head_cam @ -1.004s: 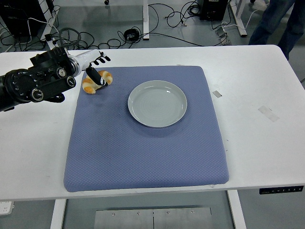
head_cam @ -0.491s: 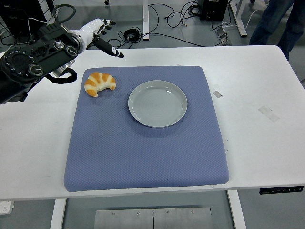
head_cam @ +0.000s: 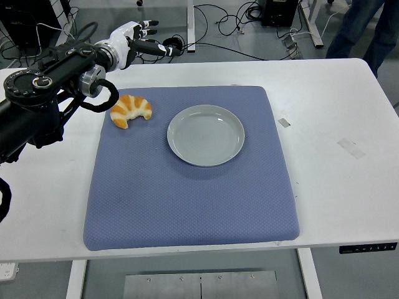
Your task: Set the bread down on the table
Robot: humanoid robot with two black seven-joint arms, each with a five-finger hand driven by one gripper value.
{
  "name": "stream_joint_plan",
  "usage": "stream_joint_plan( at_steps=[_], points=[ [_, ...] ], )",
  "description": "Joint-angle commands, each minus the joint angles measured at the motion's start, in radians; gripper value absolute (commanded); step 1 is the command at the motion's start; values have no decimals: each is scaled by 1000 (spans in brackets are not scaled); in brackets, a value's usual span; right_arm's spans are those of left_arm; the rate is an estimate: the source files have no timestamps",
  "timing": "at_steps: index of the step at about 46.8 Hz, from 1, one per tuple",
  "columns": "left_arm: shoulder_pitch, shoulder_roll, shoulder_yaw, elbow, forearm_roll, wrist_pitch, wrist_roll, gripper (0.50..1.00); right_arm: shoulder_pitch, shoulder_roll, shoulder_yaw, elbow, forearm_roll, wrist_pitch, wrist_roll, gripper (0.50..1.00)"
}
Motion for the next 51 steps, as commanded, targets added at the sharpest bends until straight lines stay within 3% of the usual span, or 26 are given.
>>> stream_joint_plan(
  at_steps=[1, 11, 14, 19, 21, 34, 43, 51],
  points=[
    [27, -13, -59, 0, -4, -2, -1, 980, 0, 0, 1, 0, 0, 0, 0, 1000],
    [90, -36, -151, 14, -4, -48, -11, 980, 0, 0, 1, 0, 0, 0, 0, 1000],
    [102, -36, -171, 20, -8, -65, -73, 980, 0, 0, -1, 0, 0, 0, 0, 1000],
    [108, -27, -164, 51, -53, -74, -239, 980, 2, 0, 1, 0, 0, 0, 0, 1000],
    [110, -27, -156, 72, -77, -79, -267, 980, 2, 0, 1, 0, 0, 0, 0, 1000],
    [131, -28, -127, 95, -220, -102, -287, 980, 0, 0, -1, 0, 0, 0, 0, 1000],
    [119, -41, -133, 198, -372, -100, -383, 978, 0, 0, -1, 0, 0, 0, 0, 1000],
    [118, -59, -135, 220, -422, -68, -393, 978, 0, 0, 1, 0, 0, 0, 0, 1000]
  ],
)
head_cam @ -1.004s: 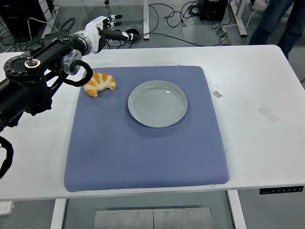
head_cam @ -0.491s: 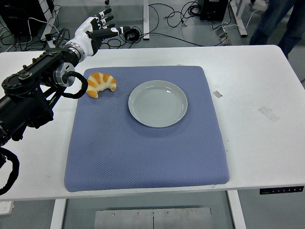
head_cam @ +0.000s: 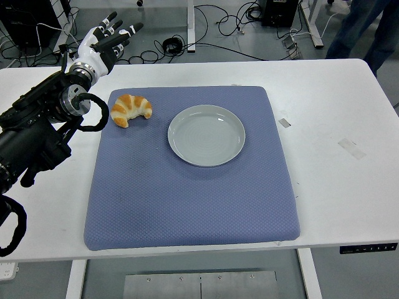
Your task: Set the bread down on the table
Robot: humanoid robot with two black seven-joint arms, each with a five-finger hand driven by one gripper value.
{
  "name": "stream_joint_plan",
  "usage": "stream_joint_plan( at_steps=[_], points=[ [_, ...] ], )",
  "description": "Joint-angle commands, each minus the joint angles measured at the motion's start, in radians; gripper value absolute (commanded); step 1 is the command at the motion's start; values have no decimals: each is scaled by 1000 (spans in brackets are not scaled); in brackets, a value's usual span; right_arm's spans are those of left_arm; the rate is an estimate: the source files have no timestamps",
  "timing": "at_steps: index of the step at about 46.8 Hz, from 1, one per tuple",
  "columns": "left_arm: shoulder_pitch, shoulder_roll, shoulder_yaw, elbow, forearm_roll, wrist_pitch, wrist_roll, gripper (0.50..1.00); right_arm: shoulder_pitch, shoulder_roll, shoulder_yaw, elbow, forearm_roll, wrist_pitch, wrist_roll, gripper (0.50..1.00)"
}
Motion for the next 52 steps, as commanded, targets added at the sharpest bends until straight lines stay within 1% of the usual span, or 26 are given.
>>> stream_joint_plan(
  at_steps=[1, 4, 13, 22, 52],
  points=[
    [0, -17, -2, 10, -6, 30, 0, 978, 2, 0, 1, 0, 0, 0, 0, 1000],
    [0, -23, -3, 19, -7, 66, -2, 980, 0, 0, -1, 0, 0, 0, 0, 1000],
    [4, -35, -3, 22, -26, 142, -2, 980, 0, 0, -1, 0, 0, 0, 0, 1000],
    [1, -62, 0, 22, -29, 178, 0, 980, 0, 0, -1, 0, 0, 0, 0, 1000],
    [-3, -72, 12, 19, -27, 182, 1, 980, 5, 0, 11, 8, 0, 0, 0, 1000]
  ],
)
